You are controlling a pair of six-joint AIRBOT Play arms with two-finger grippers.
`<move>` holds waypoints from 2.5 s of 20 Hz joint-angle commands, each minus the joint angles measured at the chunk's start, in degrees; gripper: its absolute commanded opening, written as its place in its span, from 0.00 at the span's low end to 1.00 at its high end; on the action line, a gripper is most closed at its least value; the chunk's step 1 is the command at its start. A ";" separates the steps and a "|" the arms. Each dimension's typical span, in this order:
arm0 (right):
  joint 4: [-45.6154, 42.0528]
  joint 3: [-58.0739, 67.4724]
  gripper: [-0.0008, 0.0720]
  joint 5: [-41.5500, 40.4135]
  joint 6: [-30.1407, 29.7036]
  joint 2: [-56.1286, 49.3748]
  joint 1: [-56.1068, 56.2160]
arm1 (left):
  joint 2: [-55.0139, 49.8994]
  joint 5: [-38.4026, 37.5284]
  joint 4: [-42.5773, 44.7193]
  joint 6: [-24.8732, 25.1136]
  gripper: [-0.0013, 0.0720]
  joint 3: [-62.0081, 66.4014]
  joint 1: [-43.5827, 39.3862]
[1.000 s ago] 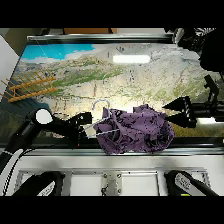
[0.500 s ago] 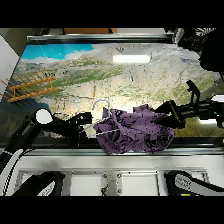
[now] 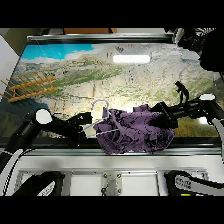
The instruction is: Fold the clothes and pants, and hang the long-sleeved shirts on hangers.
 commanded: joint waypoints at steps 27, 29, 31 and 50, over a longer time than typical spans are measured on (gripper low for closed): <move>0.39 -0.04 0.05 -1.38 0.20 -0.15 0.28 | -0.02 0.13 -0.24 0.09 0.04 0.00 -0.04; 0.42 -0.04 0.05 -1.44 0.20 -0.15 0.28 | -0.02 0.15 -0.24 0.07 0.04 0.02 -0.04; 0.39 -0.04 0.04 -1.42 0.20 -0.15 0.28 | -0.02 0.11 0.24 0.04 0.04 0.00 -0.04; 7.93 0.02 0.04 -2.36 3.54 1.09 0.20 | 0.52 2.05 12.57 -40.24 0.71 12.61 3.02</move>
